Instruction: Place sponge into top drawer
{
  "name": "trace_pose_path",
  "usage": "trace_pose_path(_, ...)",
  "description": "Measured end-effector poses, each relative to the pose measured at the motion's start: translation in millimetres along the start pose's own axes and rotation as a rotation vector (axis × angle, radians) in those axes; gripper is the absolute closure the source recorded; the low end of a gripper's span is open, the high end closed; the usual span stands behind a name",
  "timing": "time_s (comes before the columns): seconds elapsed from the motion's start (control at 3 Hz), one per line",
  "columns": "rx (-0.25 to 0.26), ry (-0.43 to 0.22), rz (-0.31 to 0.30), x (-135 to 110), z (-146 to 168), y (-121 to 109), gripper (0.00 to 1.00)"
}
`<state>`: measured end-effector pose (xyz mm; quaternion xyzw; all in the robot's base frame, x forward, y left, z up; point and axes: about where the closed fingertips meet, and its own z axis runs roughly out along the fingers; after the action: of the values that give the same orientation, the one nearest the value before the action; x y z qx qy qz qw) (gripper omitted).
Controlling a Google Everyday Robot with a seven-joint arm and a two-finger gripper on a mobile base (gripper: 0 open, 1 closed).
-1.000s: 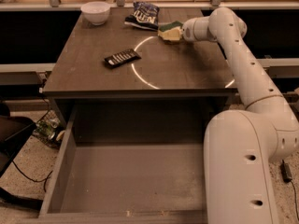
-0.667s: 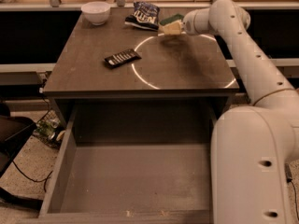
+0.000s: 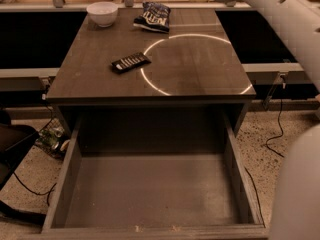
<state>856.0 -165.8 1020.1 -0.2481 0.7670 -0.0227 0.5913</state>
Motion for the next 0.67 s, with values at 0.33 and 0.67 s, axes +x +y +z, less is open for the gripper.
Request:
trace_pose_path(0.33, 0.045, 0.002, -0.079, -37, -70, 11, 1.0)
trace_pose_path(0.67, 0.06, 0.002, -0.098, -46, -129, 20, 1.0)
